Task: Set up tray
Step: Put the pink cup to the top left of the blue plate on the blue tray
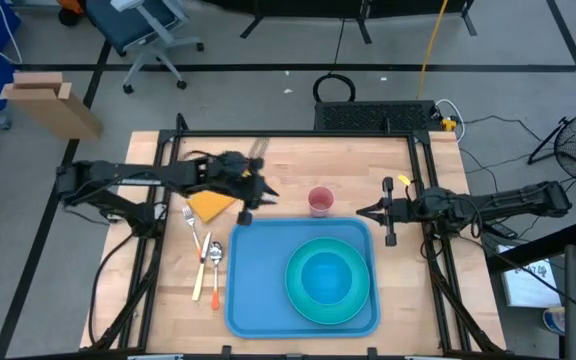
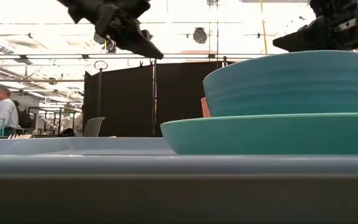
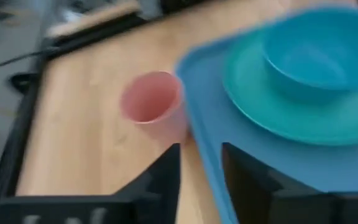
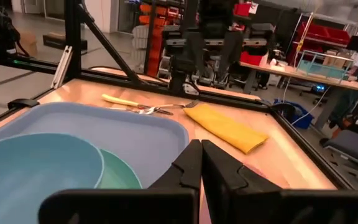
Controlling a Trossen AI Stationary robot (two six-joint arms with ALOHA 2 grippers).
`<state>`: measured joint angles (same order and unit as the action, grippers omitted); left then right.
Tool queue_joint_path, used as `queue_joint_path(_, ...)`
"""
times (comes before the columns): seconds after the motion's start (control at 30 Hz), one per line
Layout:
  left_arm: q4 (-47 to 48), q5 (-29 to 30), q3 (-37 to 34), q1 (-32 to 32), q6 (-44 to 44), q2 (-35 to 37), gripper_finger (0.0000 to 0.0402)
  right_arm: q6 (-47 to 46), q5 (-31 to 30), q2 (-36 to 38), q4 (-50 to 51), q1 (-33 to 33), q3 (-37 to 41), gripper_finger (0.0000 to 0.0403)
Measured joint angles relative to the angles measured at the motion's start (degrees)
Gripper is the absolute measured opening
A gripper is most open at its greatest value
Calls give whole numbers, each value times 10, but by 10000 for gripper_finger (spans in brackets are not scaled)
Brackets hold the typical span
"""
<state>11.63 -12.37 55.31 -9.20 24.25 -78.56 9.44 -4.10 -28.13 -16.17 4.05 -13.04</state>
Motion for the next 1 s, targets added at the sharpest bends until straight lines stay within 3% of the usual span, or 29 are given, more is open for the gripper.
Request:
queue_joint_path(0.2, 105, 2, 137, 35, 101, -111, 221, -12, 28, 51, -29, 0, 34, 0)
queue_joint_path(0.43, 160, 43, 250, 50, 213, -224, 277, -12, 25, 67, -33, 0, 55, 0)
queue_joint_path(0.6, 203, 66, 317, 48, 281, -305, 279, -12, 25, 67, -33, 0, 57, 0)
queue_joint_path(0.77, 217, 137, 357, 45, 327, -366, 259, -13, 25, 67, -33, 0, 57, 0)
queue_joint_path(1.0, 207, 132, 370, 34, 353, -399, 237, -13, 26, 67, -23, 0, 57, 0)
